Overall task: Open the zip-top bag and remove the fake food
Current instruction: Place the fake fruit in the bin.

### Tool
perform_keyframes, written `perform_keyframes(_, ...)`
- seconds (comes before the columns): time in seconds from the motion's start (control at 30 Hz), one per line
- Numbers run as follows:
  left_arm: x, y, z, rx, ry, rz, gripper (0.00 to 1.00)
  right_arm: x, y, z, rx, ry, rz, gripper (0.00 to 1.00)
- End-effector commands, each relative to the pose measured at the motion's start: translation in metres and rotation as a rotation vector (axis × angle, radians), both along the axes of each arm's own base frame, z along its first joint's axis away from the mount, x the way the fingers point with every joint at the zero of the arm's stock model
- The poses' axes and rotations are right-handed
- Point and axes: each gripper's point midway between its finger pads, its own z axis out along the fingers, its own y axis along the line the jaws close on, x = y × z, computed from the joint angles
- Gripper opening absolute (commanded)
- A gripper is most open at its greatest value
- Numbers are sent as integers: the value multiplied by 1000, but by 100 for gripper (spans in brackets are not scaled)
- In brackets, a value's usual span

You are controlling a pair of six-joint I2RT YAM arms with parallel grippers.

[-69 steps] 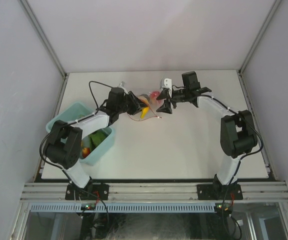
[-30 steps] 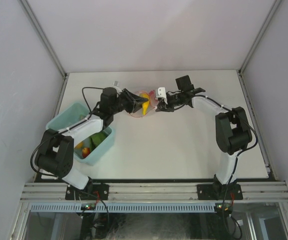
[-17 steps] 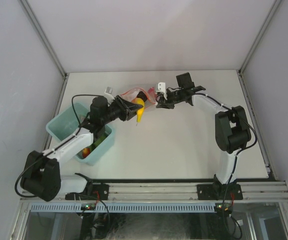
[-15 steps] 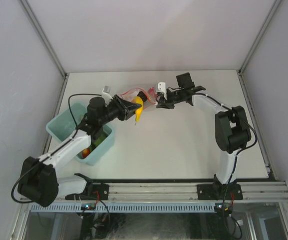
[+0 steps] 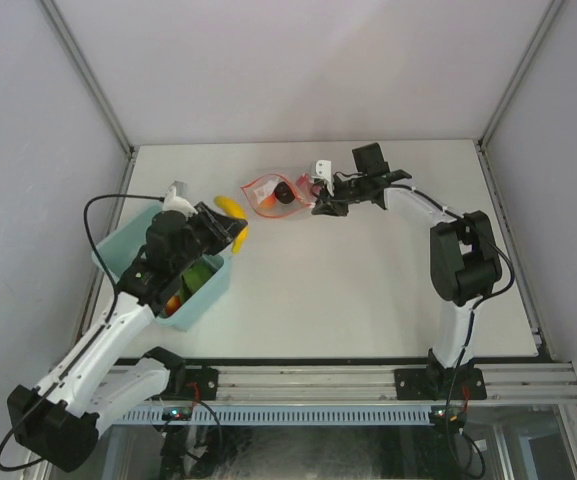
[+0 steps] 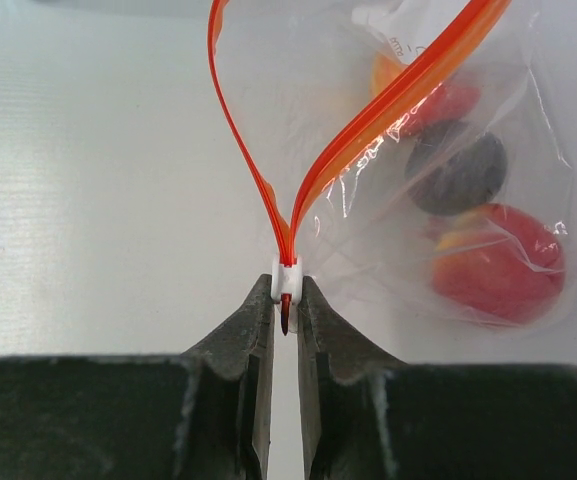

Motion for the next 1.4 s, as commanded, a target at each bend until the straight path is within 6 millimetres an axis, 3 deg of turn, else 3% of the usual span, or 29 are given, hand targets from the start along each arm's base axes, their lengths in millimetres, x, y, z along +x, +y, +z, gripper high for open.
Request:
perform_keyframes(0.0,0,47,12,191,-54,171,0,16,3,19,25,-21,-32,0)
perform_keyframes(0.3,-16,113,-11,372,63,447,0,19,3,18,15,-12,-45,1)
perform_keyframes(0.57,-23,146,-31,482,139,593,0,20,2,16,8,16,-62,1)
perform_keyframes(1.0,-9,154,-60,632,250,628,1,21,2,13,-3,32,-64,2)
perform_keyframes(1.37,8,160,-75,800,365,644,21,21,2,12,-7,38,-63,3)
